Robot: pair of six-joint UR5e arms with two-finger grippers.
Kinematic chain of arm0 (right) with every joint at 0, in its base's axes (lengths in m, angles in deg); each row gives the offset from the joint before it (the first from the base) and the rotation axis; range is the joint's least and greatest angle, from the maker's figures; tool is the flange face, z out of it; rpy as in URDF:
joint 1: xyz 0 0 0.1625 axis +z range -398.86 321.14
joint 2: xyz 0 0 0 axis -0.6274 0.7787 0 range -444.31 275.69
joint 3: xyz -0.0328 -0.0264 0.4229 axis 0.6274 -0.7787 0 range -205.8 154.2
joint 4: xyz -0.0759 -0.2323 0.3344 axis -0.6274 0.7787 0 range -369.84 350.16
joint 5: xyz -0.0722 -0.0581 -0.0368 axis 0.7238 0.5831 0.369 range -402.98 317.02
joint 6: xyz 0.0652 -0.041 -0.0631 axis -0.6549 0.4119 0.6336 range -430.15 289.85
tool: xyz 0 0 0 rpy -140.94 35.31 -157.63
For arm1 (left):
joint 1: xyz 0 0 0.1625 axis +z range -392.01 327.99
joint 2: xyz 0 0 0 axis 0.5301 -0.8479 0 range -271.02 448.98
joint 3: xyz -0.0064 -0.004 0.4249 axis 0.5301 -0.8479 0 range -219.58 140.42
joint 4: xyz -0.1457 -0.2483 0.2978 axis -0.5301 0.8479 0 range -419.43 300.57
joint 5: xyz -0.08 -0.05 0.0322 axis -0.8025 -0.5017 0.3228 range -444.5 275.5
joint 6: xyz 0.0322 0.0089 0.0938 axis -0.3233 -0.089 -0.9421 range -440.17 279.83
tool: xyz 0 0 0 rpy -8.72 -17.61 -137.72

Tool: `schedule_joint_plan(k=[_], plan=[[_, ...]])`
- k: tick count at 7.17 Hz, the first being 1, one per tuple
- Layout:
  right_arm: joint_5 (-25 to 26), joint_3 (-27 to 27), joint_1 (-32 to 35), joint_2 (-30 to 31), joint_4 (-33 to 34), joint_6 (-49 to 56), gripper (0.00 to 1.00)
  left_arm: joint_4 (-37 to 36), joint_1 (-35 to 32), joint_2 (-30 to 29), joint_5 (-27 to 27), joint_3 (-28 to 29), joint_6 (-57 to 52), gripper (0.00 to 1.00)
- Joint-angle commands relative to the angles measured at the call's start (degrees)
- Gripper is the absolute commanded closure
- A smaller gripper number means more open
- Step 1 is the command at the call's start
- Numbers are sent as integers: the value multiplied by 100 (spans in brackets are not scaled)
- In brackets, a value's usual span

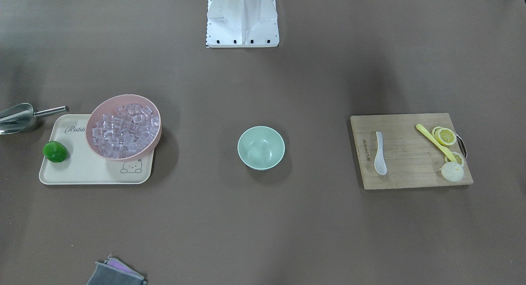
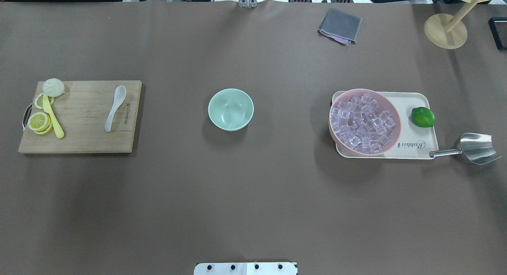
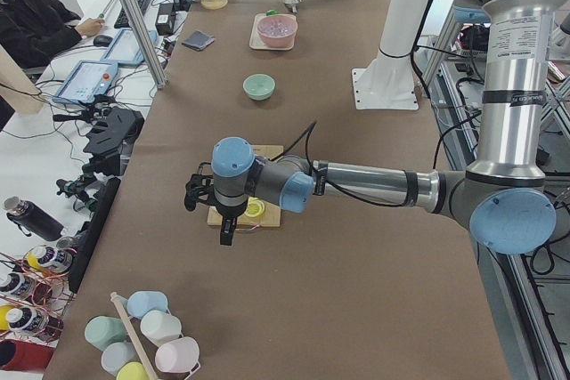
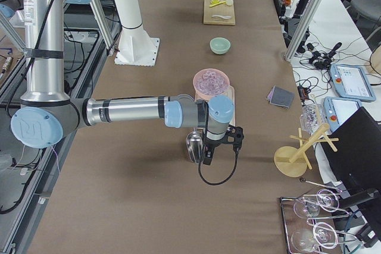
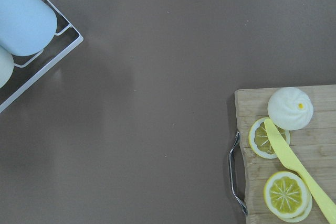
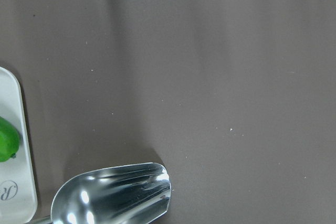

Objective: Put spoon and ice into bowl

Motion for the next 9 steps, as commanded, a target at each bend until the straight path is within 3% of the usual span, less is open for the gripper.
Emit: schedule_joint_plan(k=[1, 5, 8, 9], plan=[[-4, 3, 0, -13, 0, -3, 0, 37, 0, -4, 8, -1, 0, 2], [-22, 12, 0, -22, 0, -3, 0, 47, 17, -12, -1, -1, 9, 2], [-12, 81, -9, -188, -43, 49, 0, 99, 394, -362, -1, -377, 52, 2], [-117, 143, -9, -346, -183, 49, 0, 500, 456, -434, 8, -457, 61, 2]])
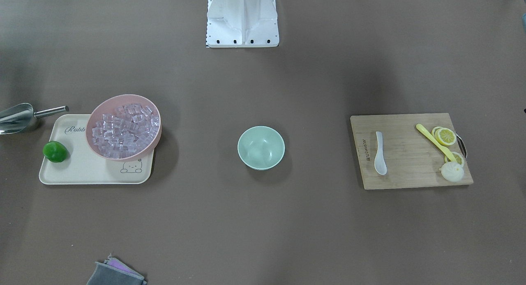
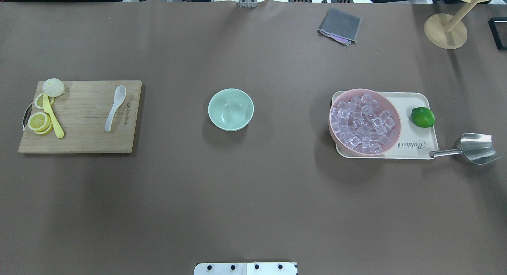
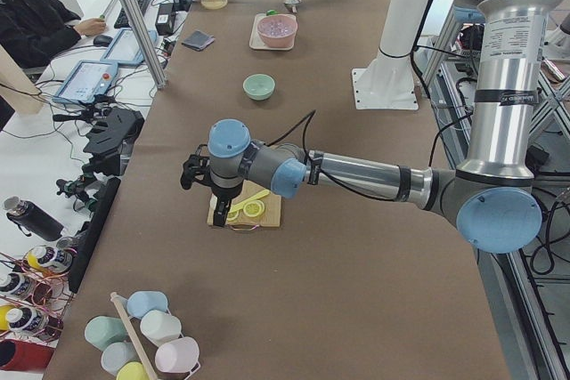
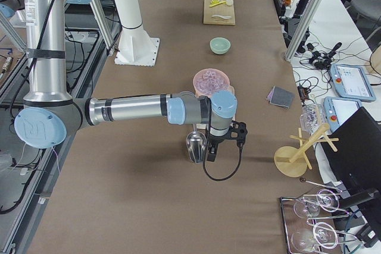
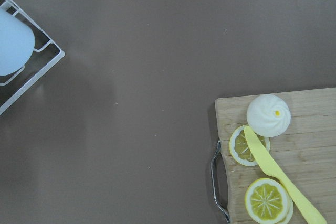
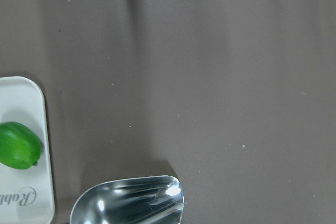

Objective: Put spoon and ice into bowl

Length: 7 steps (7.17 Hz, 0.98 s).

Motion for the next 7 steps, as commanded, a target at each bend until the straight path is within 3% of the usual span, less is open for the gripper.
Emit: schedule_joint_plan(k=[1, 2, 4, 7], plan=[[-121, 56, -21, -263, -159, -33, 0, 887, 389, -159, 40, -108, 38, 2], [-113, 56, -212, -560, -212, -42, 0, 1075, 513, -246, 23, -99, 613, 2], [-148, 30, -441, -755, -239, -78, 0, 990, 1388, -904, 49, -38, 1092, 2], [-130, 56, -574, -730, -483, -209, 0, -738, 2190, -1862, 345, -72, 1407, 2]])
